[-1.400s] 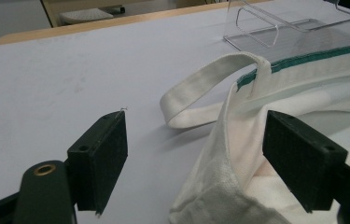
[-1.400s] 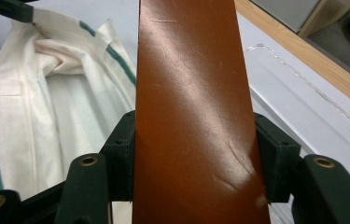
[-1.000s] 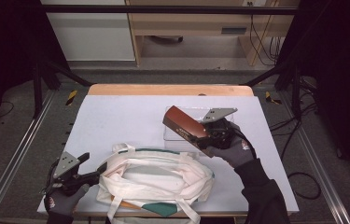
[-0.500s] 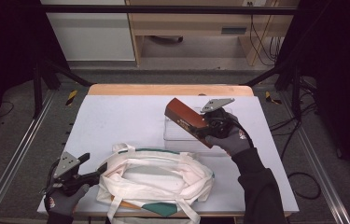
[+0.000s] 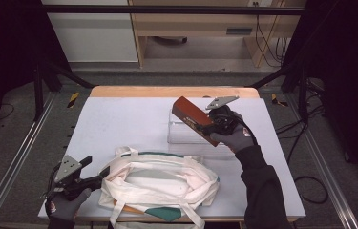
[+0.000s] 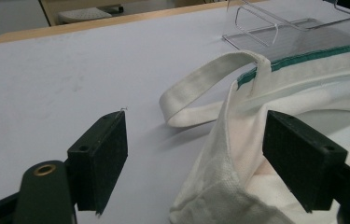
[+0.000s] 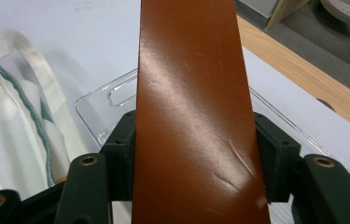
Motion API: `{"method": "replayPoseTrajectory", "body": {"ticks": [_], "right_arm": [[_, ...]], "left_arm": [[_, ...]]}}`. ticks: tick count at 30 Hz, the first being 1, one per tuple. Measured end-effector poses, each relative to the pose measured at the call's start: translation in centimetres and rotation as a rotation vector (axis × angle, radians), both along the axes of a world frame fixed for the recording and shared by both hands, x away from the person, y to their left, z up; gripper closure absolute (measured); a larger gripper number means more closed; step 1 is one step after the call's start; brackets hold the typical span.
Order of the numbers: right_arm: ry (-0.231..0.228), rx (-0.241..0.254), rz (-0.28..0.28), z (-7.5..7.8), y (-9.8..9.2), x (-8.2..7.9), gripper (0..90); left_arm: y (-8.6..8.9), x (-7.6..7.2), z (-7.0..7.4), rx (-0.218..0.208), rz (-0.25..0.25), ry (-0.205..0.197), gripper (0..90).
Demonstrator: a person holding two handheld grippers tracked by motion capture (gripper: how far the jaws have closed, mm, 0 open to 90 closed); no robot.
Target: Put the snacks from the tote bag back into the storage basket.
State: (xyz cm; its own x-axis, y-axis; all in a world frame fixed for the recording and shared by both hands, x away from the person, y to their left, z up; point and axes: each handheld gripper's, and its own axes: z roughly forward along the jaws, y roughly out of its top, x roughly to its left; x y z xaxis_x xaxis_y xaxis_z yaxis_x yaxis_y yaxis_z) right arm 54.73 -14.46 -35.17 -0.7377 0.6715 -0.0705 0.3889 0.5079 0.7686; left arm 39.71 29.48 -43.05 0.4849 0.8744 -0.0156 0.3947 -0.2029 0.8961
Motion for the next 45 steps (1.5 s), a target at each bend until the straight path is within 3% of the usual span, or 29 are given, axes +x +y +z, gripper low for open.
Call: {"method": "replayPoseTrajectory", "body": {"ticks": [25, 45], "right_arm": [[-0.021, -0.024, -0.043, -0.9, -1.1, 2.4, 43.1], [-0.006, -0.095, -0.009, -2.3, -0.7, 2.9, 43.1]], "left_arm": [[0.0, -0.1, 0.1, -0.001, 0.003, -0.015, 20.5], [0.1, -0.1, 0.1, -0.003, 0.001, -0.014, 19.3]]}}
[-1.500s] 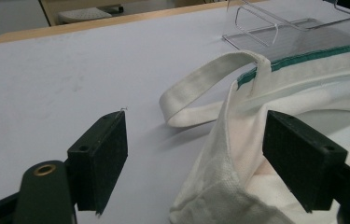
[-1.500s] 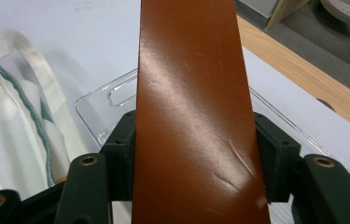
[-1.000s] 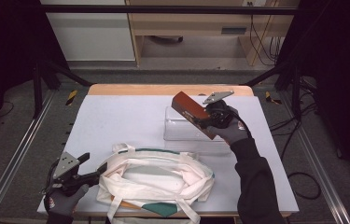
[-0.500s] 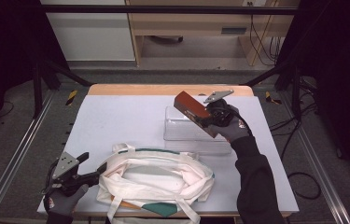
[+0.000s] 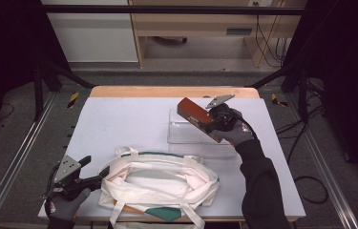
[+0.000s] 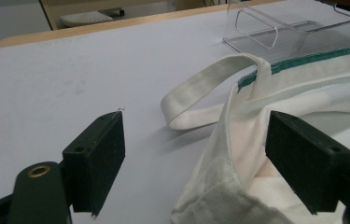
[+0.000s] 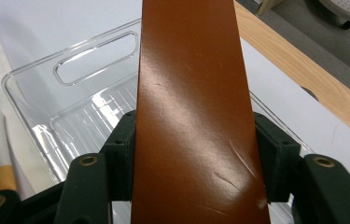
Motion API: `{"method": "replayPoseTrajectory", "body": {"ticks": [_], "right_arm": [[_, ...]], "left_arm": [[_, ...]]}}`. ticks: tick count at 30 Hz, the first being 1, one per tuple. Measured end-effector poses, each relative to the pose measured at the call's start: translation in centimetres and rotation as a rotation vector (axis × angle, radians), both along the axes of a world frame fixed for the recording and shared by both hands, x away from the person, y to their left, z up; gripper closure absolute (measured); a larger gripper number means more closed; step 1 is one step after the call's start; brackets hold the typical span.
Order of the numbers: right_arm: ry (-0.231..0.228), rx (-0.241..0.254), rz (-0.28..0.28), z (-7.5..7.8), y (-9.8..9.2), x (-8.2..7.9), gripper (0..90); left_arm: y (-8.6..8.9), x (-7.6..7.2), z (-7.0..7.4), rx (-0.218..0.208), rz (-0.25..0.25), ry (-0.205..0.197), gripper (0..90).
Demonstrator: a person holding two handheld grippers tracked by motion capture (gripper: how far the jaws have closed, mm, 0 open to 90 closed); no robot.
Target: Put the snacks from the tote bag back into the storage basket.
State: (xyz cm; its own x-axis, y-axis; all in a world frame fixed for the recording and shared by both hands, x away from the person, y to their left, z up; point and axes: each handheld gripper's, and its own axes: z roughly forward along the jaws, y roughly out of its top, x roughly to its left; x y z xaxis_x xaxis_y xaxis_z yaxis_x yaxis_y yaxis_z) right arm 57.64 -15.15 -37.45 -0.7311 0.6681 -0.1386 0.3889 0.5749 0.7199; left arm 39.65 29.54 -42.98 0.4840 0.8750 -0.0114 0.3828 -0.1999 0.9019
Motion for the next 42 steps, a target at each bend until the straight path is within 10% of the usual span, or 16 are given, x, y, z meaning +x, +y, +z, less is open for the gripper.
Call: {"method": "replayPoseTrajectory", "body": {"ticks": [27, 42], "right_arm": [[0.011, -0.029, 0.056, -1.9, 0.0, 0.5, 43.2], [0.091, -0.067, 0.034, -3.7, 0.9, 1.4, 42.7]], "left_arm": [[-0.1, 0.0, 0.0, 0.006, -0.006, 0.002, 19.4], [-0.1, 0.0, -0.1, 0.009, -0.009, 0.006, 19.5]]}}
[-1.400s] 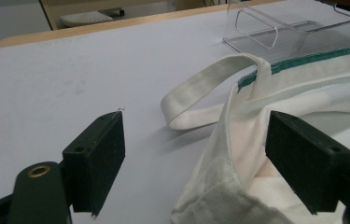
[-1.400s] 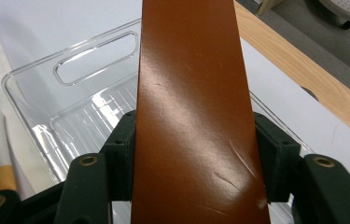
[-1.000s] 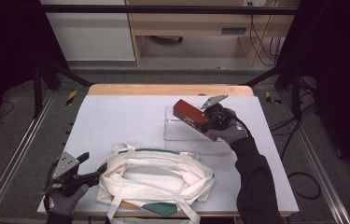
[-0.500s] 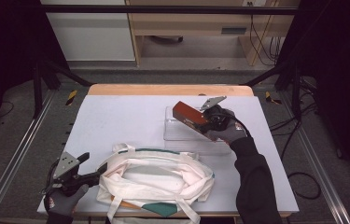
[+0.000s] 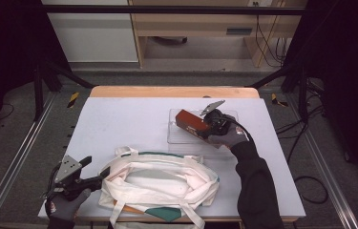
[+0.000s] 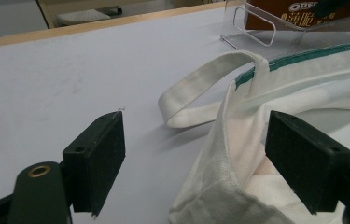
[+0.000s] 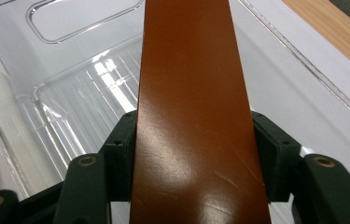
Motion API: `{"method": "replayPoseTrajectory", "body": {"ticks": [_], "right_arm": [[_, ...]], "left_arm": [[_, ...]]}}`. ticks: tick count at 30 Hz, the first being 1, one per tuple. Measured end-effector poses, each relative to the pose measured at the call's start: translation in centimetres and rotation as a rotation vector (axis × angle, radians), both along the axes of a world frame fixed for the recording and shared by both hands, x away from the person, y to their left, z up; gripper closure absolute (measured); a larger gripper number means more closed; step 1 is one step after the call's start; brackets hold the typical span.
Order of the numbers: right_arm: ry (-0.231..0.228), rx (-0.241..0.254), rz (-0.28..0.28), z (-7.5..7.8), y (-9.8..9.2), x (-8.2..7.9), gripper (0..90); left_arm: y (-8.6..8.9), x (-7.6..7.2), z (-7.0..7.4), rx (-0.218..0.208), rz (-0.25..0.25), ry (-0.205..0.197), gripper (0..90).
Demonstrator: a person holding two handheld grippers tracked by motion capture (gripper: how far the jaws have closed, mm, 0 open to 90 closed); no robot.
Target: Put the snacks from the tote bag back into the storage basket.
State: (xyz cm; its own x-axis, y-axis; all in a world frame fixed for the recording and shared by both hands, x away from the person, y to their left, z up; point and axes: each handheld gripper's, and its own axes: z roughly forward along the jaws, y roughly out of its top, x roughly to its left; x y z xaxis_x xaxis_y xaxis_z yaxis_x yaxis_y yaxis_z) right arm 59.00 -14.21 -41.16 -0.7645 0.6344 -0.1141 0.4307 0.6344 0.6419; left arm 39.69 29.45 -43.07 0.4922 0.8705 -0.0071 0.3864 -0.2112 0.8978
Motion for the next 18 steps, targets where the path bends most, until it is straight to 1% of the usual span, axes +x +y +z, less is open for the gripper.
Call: {"method": "replayPoseTrajectory", "body": {"ticks": [2, 7, 12, 14, 16, 17, 18], "right_arm": [[0.014, 0.002, -0.006, -0.1, 0.0, 0.0, 42.6], [0.026, -0.008, -0.01, -0.5, 0.1, 0.2, 42.3], [0.04, -0.039, -0.015, -1.0, 0.3, 0.4, 41.7], [0.059, -0.028, -0.028, -1.2, 0.4, 0.4, 41.6], [0.066, -0.031, -0.032, -1.3, 0.4, 0.5, 41.1], [0.063, -0.029, -0.031, -1.3, 0.3, 0.5, 40.2], [0.058, -0.016, -0.043, -1.2, 0.3, 0.5, 39.7]], "left_arm": [[0.0, 0.0, 0.0, 0.0, -0.001, 0.001, 19.5], [0.0, 0.0, 0.0, 0.001, -0.001, 0.002, 19.5], [0.0, 0.0, 0.0, 0.001, -0.002, 0.003, 19.5], [0.0, 0.0, 0.0, 0.001, -0.002, 0.003, 19.5], [0.0, 0.0, 0.0, 0.001, -0.003, 0.003, 19.6], [0.0, 0.0, 0.0, 0.001, -0.003, 0.003, 19.5], [0.0, 0.0, -0.1, 0.001, -0.003, 0.003, 19.6]]}}
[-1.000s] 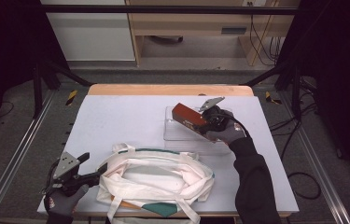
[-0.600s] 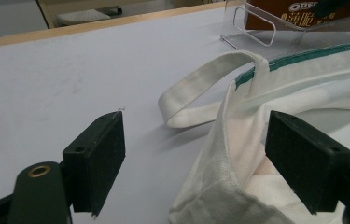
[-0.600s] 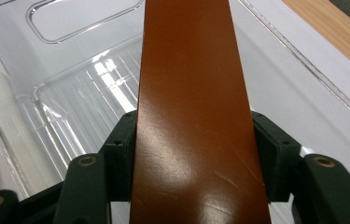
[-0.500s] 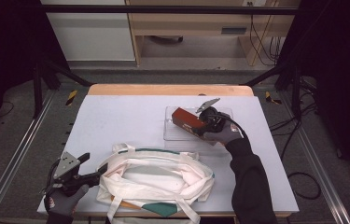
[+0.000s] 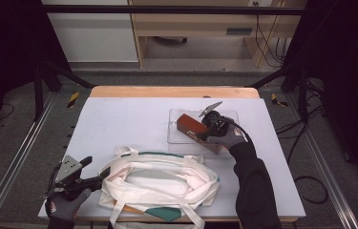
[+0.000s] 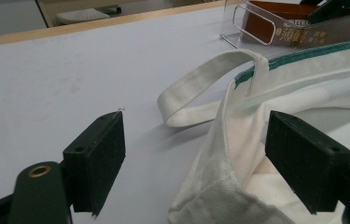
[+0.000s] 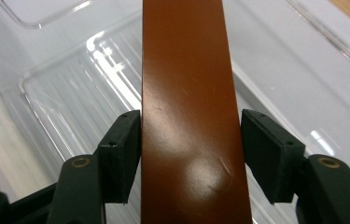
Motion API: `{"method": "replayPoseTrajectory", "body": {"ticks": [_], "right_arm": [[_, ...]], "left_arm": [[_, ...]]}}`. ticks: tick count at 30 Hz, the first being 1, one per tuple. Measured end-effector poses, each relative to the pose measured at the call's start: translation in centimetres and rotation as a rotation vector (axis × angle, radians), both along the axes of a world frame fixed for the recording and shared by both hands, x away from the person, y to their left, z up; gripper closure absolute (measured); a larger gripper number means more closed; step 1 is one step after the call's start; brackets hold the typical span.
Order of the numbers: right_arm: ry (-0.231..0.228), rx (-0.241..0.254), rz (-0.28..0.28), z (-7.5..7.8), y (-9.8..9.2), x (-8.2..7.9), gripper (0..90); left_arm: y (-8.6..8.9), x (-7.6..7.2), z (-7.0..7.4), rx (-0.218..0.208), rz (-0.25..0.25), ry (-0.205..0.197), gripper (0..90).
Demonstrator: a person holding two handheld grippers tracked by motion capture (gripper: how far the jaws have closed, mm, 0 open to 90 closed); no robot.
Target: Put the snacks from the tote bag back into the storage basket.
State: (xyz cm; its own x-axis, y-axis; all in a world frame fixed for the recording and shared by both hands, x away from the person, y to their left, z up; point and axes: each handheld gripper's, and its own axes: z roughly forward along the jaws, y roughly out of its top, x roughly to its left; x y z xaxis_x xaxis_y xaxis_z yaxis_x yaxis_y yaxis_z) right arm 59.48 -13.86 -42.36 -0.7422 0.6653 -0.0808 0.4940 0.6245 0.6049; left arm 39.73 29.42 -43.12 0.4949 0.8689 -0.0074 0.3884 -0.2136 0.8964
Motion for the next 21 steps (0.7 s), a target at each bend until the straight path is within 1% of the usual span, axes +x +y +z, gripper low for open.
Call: {"method": "replayPoseTrajectory", "body": {"ticks": [2, 3, 7, 8, 11, 13, 14, 15, 16, 18, 19, 21], "right_arm": [[-0.012, 0.017, 0.001, 0.4, -0.2, 0.0, 38.6], [-0.018, 0.02, -0.005, 0.6, -0.2, -0.1, 37.5], [-0.042, 0.023, 0.001, 1.3, -0.3, -0.6, 36.8], [-0.048, 0.029, -0.004, 1.6, -0.3, -0.8, 37.1], [-0.087, 0.064, -0.019, 2.3, -0.8, -1.7, 39.1], [-0.115, 0.101, -0.043, 2.9, -1.3, -2.4, 45.0], [-0.117, 0.132, -0.064, 3.2, -1.5, -2.9, 47.7], [-0.12, 0.142, -0.07, 3.3, -1.7, -3.2, 50.3], [-0.127, 0.146, -0.08, 3.4, -1.9, -3.6, 54.8], [-0.127, 0.157, -0.093, 3.5, -2.2, -4.4, 61.4], [-0.127, 0.157, -0.106, 3.4, -2.3, -4.7, 66.7], [-0.121, 0.164, -0.116, 3.3, -2.4, -5.1, 74.2]], "left_arm": [[0.0, 0.0, 0.0, 0.0, -0.002, 0.002, 19.6], [0.0, 0.0, 0.0, 0.002, -0.003, 0.001, 19.6], [0.0, 0.0, 0.0, 0.0, -0.003, 0.0, 19.6], [0.0, 0.0, 0.0, 0.001, -0.002, -0.001, 19.6], [-0.1, 0.0, 0.0, 0.004, 0.0, -0.003, 19.4], [0.0, 0.0, 0.0, 0.003, 0.003, -0.004, 19.2], [0.0, 0.0, 0.0, 0.003, 0.004, -0.004, 19.1], [0.0, 0.0, 0.0, 0.002, 0.006, -0.004, 18.9], [0.0, 0.0, 0.0, 0.003, 0.006, -0.004, 18.9], [-0.1, -0.1, 0.0, 0.005, 0.006, -0.005, 18.8], [-0.1, -0.1, 0.0, 0.005, 0.005, -0.005, 18.9], [-0.1, -0.1, 0.0, 0.007, 0.004, -0.004, 18.8]]}}
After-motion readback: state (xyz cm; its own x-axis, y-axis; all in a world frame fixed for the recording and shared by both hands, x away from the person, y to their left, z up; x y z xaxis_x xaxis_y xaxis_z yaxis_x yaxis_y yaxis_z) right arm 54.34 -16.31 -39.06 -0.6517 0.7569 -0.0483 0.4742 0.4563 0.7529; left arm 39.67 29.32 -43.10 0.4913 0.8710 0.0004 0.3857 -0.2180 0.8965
